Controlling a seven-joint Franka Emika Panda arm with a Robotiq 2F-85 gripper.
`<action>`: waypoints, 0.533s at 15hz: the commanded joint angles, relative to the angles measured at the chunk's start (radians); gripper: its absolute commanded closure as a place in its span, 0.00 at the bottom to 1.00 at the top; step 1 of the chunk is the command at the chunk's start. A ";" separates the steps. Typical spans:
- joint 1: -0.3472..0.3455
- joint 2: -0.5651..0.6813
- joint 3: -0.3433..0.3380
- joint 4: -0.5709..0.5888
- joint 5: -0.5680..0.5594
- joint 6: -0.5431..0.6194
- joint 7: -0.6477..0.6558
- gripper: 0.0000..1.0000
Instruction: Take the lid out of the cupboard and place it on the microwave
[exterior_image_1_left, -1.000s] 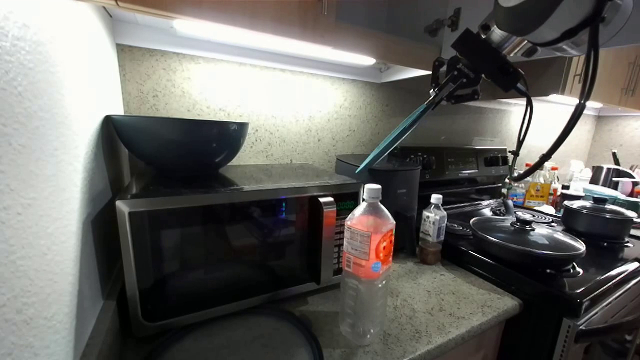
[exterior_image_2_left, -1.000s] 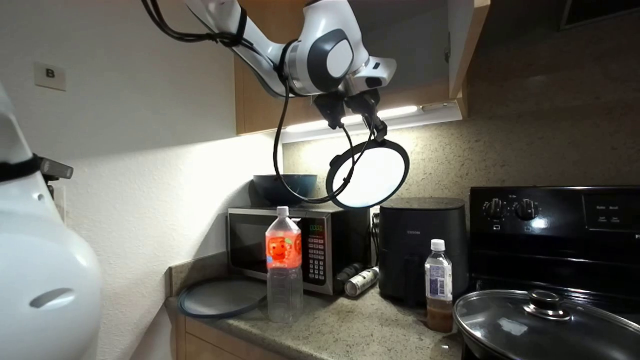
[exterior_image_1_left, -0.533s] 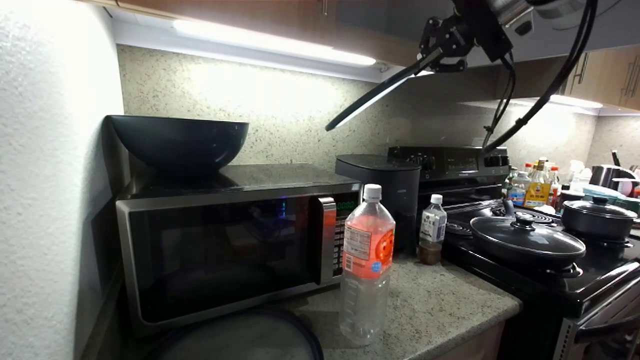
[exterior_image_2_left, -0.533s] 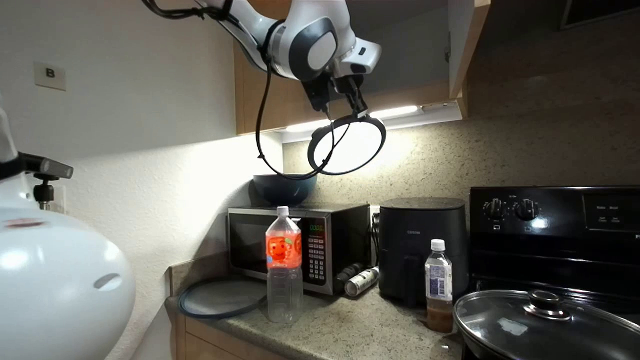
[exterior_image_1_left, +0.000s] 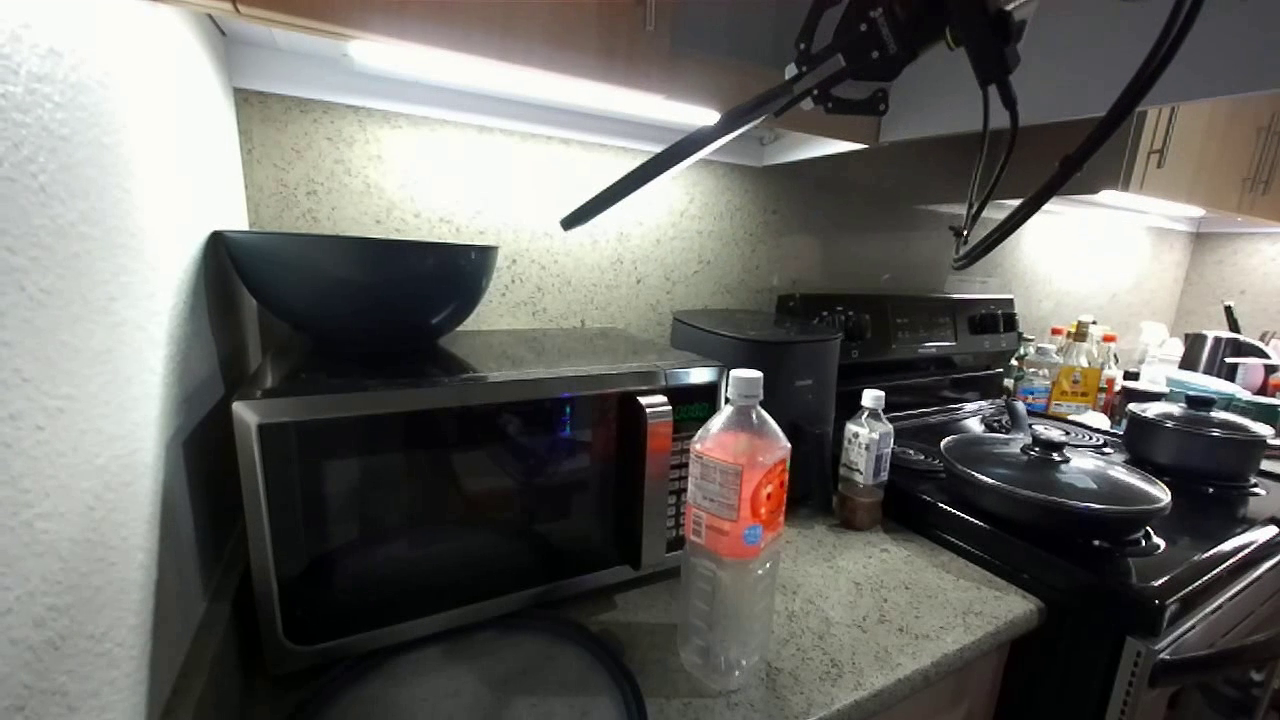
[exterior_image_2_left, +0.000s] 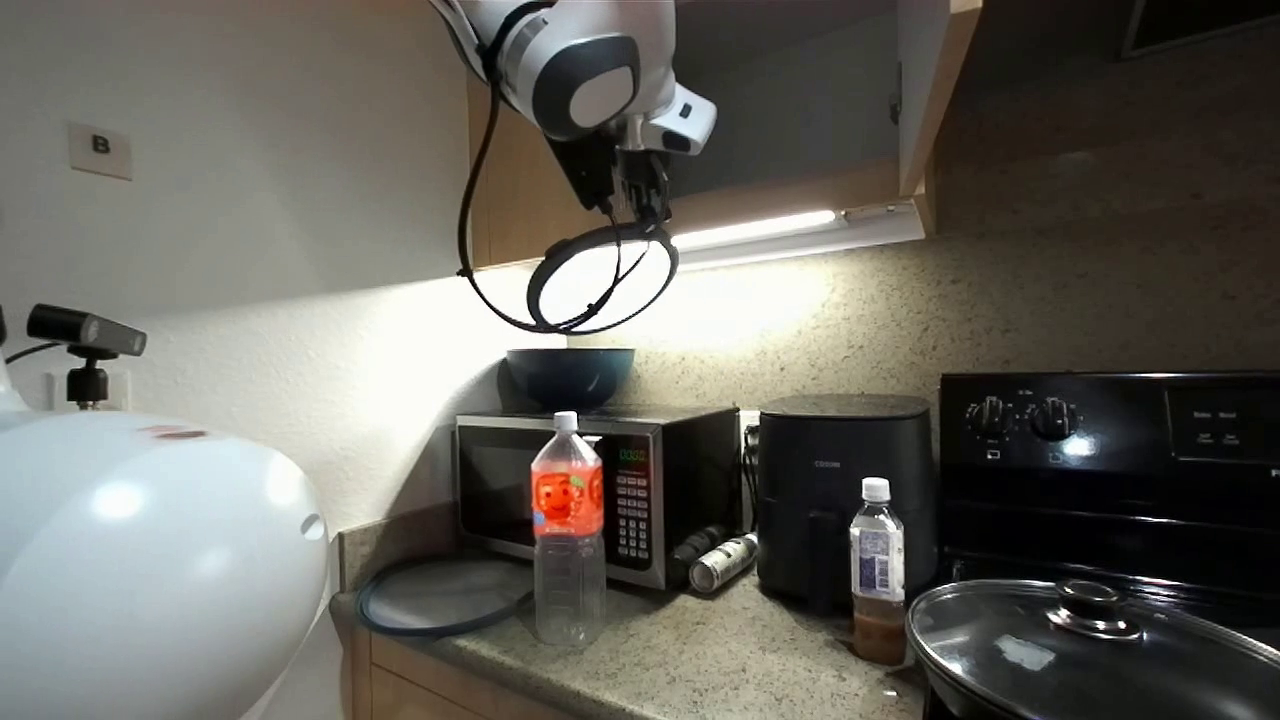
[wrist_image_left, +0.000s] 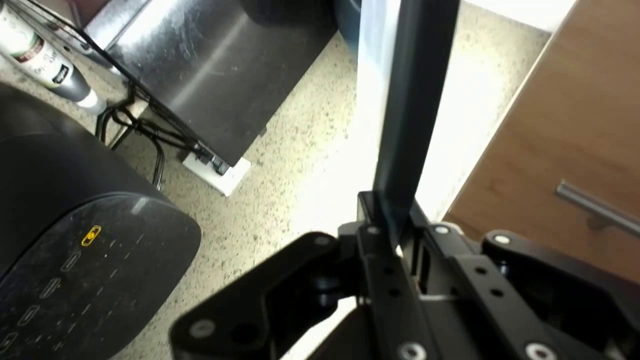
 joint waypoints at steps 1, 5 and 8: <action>-0.024 0.031 0.032 0.023 0.089 -0.121 -0.152 0.97; -0.069 0.085 0.075 0.033 0.080 -0.196 -0.202 0.97; -0.110 0.084 0.112 0.011 0.068 -0.207 -0.178 0.88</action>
